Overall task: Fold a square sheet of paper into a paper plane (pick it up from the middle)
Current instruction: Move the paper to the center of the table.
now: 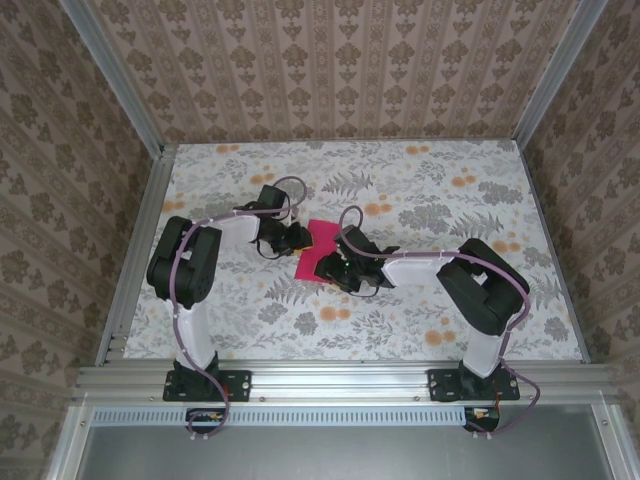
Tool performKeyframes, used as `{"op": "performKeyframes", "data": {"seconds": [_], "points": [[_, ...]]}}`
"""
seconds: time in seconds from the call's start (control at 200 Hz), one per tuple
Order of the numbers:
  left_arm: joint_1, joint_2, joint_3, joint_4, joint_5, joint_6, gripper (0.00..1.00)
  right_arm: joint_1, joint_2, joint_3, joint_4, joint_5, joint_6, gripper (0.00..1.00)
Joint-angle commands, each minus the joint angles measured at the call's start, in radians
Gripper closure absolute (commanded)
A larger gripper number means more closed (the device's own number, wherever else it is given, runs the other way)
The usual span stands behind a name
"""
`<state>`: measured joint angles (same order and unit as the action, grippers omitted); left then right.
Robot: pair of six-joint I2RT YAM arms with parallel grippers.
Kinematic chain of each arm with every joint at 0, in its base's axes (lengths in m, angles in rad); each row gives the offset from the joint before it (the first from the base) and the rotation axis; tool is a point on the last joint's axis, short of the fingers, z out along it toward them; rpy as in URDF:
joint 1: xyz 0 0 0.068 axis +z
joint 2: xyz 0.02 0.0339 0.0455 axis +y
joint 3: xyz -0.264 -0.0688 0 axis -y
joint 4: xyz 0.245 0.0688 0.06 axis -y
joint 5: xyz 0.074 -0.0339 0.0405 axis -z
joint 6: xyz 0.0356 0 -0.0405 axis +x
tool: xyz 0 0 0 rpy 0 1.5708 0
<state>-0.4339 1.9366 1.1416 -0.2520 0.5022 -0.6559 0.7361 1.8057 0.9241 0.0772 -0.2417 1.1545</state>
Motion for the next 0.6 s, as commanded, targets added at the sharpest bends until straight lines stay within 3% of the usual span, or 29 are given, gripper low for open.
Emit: {"op": "performKeyframes", "data": {"seconds": [0.0,0.18,0.27,0.505,0.595], "points": [[0.009,0.017,-0.036,-0.038,-0.008,-0.016,0.74,0.002,-0.018,-0.016,0.045,0.027,0.044,0.57],[0.007,-0.022,-0.071,-0.014,0.021,-0.024,0.74,-0.006,-0.051,-0.063,0.063,0.050,0.067,0.82],[0.005,-0.053,-0.090,0.005,0.046,-0.022,0.73,-0.007,-0.064,-0.078,0.044,0.049,0.063,0.90],[-0.016,-0.138,-0.104,0.045,0.120,0.016,0.64,-0.010,-0.157,-0.168,-0.027,-0.007,-0.012,0.97],[-0.071,-0.152,-0.095,0.043,0.129,0.021,0.61,-0.009,-0.218,-0.209,-0.077,-0.030,-0.045,0.97]]}}
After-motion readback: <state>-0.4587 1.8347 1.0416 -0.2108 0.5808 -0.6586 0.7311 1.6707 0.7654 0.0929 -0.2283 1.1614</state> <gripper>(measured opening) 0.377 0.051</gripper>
